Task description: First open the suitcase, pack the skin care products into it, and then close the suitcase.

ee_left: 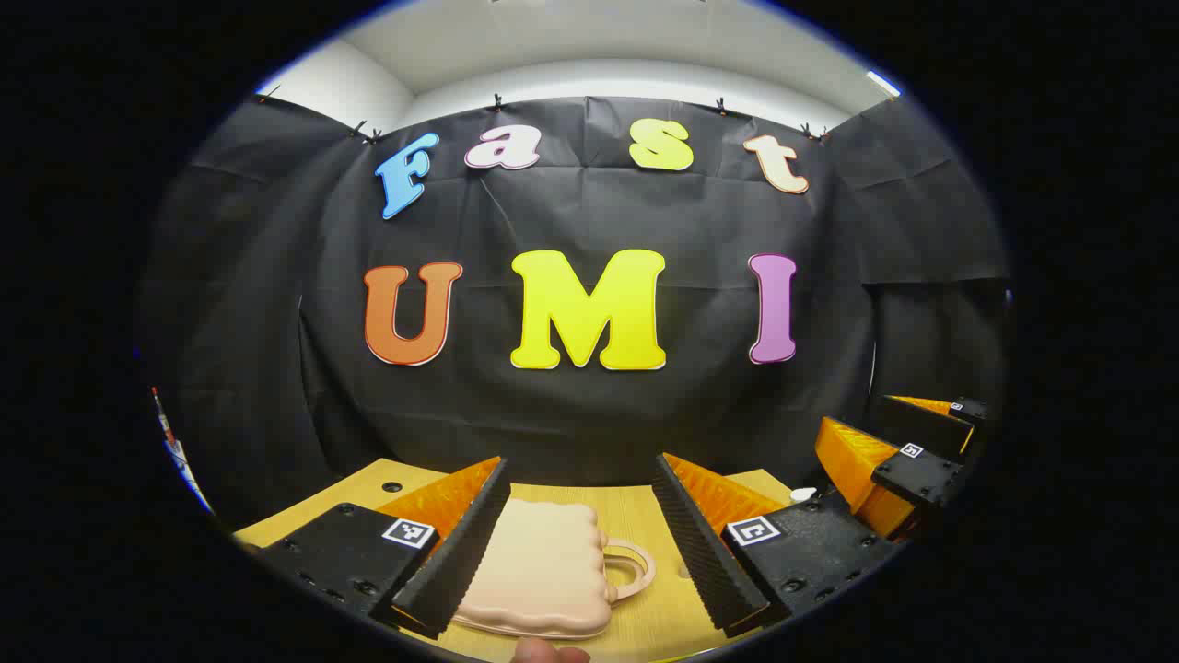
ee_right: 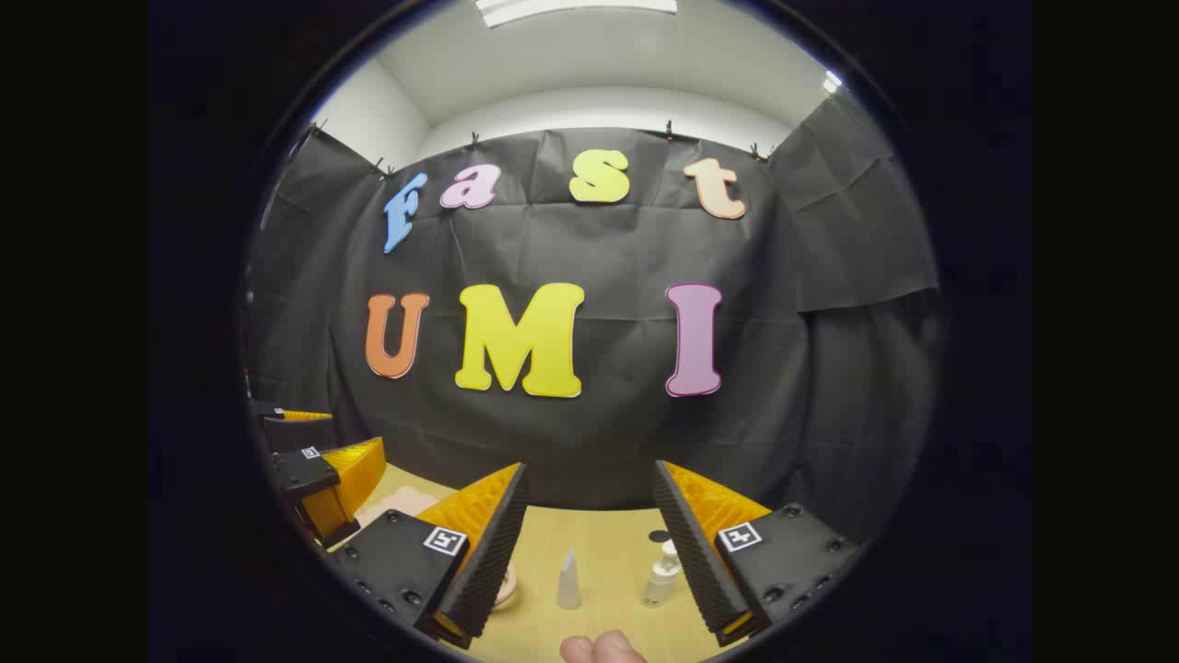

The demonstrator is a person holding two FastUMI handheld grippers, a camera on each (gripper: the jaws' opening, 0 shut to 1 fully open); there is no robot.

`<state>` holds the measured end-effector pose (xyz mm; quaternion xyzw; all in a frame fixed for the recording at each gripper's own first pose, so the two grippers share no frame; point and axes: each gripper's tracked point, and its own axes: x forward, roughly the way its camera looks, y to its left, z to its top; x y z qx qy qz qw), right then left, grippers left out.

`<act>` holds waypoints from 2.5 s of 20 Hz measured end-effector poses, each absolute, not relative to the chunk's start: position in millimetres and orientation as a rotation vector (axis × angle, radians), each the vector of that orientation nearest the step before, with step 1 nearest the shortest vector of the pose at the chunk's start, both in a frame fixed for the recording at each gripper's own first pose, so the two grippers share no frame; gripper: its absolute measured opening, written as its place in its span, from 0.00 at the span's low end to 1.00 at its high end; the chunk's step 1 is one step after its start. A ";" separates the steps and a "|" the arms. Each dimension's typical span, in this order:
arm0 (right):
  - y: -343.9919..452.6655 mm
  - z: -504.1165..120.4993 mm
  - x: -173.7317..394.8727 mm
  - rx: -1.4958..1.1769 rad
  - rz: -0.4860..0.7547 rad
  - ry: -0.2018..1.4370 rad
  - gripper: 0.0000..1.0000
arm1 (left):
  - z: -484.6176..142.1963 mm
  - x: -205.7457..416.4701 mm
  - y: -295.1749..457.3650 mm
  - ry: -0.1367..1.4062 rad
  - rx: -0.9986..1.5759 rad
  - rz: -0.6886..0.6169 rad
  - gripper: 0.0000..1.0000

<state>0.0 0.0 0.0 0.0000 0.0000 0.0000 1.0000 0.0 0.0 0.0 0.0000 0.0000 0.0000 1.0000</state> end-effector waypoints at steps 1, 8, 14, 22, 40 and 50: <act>-2.4 -0.8 1.4 0.004 -0.001 0.003 0.80 | -2.2 1.9 -1.5 0.003 -0.003 0.000 0.99; -1.6 -4.9 7.8 -0.008 0.016 0.016 0.78 | -1.4 12.0 -7.7 -0.002 0.011 -0.009 0.99; -28.6 -16.4 7.7 -0.048 -0.016 0.037 0.78 | -14.3 17.8 -19.2 0.027 0.023 -0.058 0.99; -70.3 -40.6 2.2 -0.047 -0.078 0.099 0.78 | -79.9 39.0 -43.7 0.211 0.216 -0.176 0.99; -174.9 -89.0 -22.8 -0.006 -0.262 0.209 0.80 | -237.6 54.8 -77.2 0.585 0.705 -0.265 0.97; -185.7 -103.8 -25.3 0.021 -0.276 0.247 0.80 | -280.8 82.8 -63.3 0.682 0.869 -0.259 0.60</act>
